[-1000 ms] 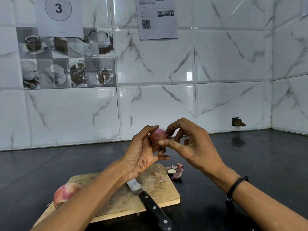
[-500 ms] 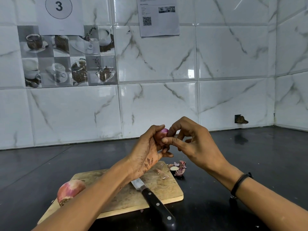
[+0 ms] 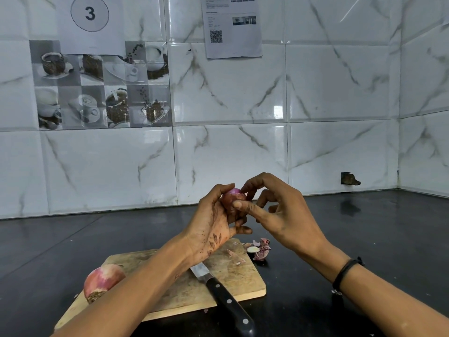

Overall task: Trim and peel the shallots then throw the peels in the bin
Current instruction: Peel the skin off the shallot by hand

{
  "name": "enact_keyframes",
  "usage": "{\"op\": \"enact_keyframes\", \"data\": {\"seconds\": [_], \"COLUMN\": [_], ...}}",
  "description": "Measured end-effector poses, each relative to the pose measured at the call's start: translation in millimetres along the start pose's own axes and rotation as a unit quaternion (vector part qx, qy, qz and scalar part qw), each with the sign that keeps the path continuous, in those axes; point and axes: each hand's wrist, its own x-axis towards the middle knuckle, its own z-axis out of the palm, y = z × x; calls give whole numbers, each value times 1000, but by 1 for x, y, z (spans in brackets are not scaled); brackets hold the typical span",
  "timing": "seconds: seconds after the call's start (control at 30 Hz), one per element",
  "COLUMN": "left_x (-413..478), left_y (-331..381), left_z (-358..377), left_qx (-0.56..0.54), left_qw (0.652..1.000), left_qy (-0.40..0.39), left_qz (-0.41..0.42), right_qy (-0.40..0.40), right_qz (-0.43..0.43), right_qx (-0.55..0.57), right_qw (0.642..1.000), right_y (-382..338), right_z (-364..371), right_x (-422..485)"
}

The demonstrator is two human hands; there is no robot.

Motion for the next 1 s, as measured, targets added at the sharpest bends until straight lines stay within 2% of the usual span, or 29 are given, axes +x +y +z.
{"op": "enact_keyframes", "data": {"seconds": [0.47,0.7,0.87,1.0], "left_x": [-1,1,-2,-2], "left_y": [-1,-5,-2,-1], "left_z": [2,0,0,4], "left_qx": [38,60,62,47], "left_qw": [999,998,998,999], "left_qy": [13,23,11,10], "left_qz": [-9,-5,-12,-15], "right_qy": [-13,-28,-58,-32], "right_qz": [30,17,-30,-12], "right_qx": [38,11,-51,-30], "right_qw": [999,999,997,999], "right_y": [6,10,12,9], "right_z": [-3,-4,3,5], "right_x": [2,2,1,2]}}
